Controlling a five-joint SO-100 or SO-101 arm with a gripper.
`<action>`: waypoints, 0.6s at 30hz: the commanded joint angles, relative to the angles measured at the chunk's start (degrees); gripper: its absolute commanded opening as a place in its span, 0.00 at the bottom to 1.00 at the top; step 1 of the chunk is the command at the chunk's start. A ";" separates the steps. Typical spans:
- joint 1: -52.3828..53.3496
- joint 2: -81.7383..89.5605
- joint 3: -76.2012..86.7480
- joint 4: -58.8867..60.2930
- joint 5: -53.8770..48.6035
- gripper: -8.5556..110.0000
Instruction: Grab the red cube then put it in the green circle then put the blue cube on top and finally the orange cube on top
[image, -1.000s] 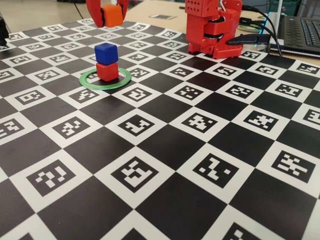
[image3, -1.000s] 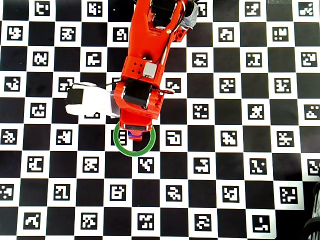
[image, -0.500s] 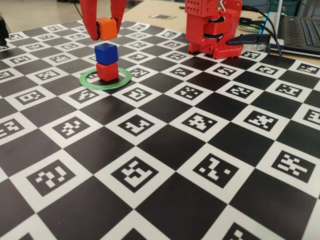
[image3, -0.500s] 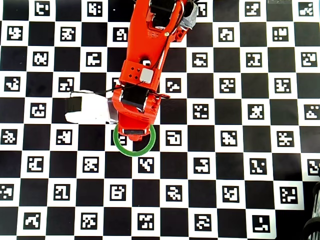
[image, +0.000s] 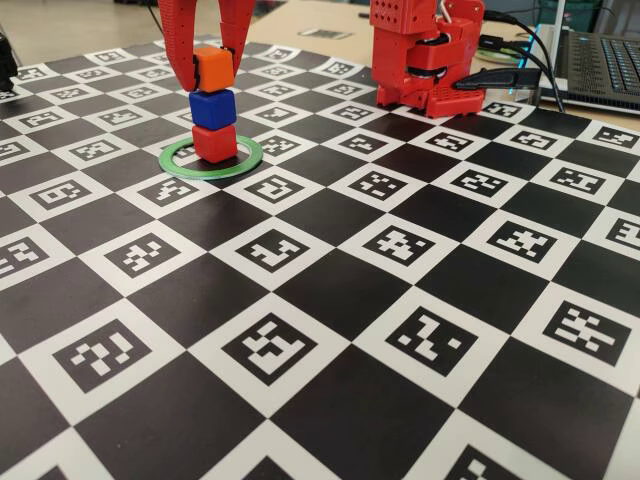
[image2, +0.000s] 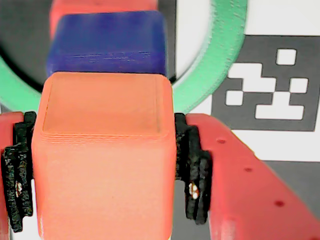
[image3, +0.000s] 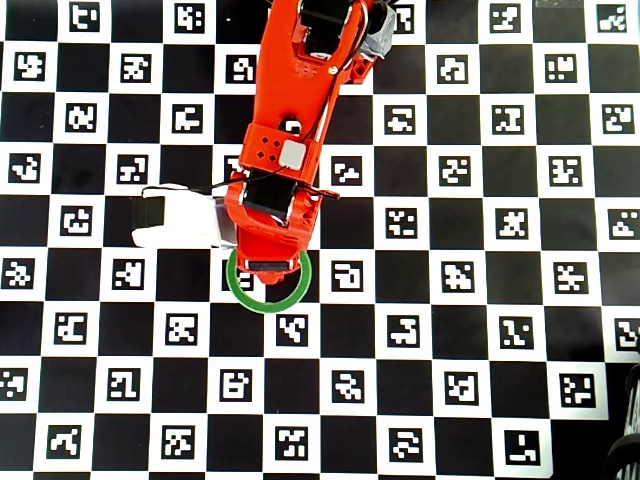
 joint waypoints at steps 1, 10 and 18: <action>0.35 6.33 -0.35 -0.62 -0.09 0.11; 0.53 6.50 0.44 -1.32 -0.26 0.12; 0.62 6.77 0.53 -1.05 0.09 0.34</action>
